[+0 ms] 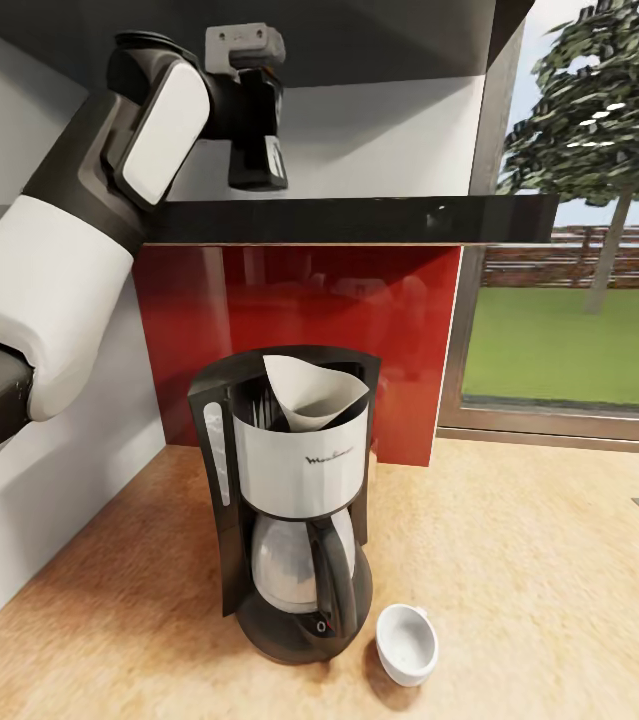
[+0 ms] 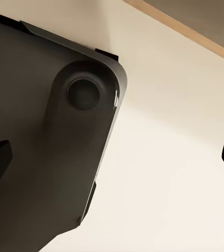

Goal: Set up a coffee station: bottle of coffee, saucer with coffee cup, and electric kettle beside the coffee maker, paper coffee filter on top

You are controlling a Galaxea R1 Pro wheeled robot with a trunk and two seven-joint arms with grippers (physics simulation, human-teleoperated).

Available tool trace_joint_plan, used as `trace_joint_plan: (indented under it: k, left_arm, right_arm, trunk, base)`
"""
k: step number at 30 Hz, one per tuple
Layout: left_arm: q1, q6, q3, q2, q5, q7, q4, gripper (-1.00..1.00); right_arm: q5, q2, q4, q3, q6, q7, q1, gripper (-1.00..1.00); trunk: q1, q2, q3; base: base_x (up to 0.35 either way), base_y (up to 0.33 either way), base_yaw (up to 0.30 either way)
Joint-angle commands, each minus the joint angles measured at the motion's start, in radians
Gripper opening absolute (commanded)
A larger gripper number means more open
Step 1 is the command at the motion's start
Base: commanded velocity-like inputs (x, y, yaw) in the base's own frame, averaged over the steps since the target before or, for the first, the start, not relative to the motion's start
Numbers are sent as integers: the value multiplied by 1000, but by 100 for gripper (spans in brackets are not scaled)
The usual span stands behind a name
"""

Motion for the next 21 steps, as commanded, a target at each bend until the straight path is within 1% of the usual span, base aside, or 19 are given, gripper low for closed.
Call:
trace_joint_plan:
  k: [1,4,8,21]
  left_arm:
    - [-1,2,-2,0,9,8,-3,-100]
    - [-1,2,-2,0,9,7,-7,-100]
    - [-1,2,-2,0,9,7,-9,-100]
    - [-1,2,-2,0,9,7,-10,-100]
  right_arm:
    - [-1,0,2,8,-5,0,-1,100]
    - [-1,0,2,8,-5,0,-1,100]
    - [-1,0,2,8,-5,0,-1,100]
    - [-2,-1,2,8,-4,5,-1,100]
  trunk:
    - [0,-1,-1]
    - [0,-1,-1]
    - [0,-1,-1]
    - [0,-1,-1]
  base:
    - [-12,0,0]
    - [-136,0,0]
    - [-243,0,0]
    - [-321,0,0]
